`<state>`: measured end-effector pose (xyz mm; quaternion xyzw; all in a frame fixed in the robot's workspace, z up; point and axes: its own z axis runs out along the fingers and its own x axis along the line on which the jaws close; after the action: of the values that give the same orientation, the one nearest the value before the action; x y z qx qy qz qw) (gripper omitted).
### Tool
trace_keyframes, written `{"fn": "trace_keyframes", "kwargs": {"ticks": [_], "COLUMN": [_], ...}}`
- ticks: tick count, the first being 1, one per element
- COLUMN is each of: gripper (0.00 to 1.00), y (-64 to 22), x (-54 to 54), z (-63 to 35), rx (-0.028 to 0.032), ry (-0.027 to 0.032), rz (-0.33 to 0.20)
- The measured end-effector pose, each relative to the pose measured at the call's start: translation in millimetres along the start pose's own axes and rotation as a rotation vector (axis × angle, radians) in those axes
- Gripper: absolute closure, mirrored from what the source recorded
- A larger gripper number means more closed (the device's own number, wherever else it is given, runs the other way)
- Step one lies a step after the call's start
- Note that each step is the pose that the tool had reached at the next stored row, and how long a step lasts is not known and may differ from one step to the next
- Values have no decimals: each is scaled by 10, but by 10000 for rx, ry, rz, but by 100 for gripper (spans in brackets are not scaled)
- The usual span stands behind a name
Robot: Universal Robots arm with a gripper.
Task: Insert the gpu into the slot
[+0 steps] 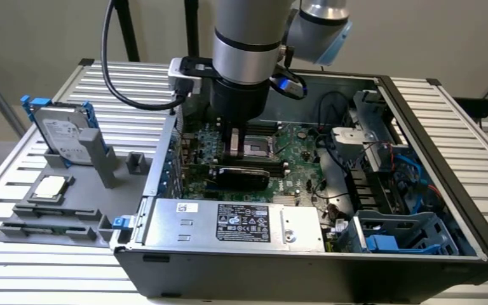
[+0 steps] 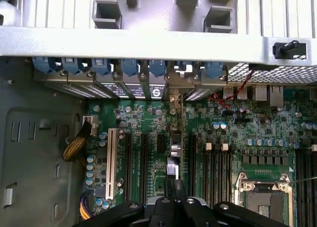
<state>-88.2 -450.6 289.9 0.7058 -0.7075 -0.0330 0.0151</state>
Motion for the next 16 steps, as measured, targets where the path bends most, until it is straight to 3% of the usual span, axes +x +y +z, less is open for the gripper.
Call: {"fn": "trace_keyframes", "kwargs": {"ticks": [2, 3, 8, 10, 14, 16], "gripper": [89, 89, 89, 89, 89, 89], "y": [40, 53, 101, 114, 129, 132], "x": [0, 0, 0, 0, -3, -8], "z": [4, 5, 9, 10, 10, 5], "rx": [-43, -112, -650, -880, -1337, -1534], "ry": [90, 149, 533, 654, 682, 683], "rz": [-3, 0, 22, 31, 32, 30]}}
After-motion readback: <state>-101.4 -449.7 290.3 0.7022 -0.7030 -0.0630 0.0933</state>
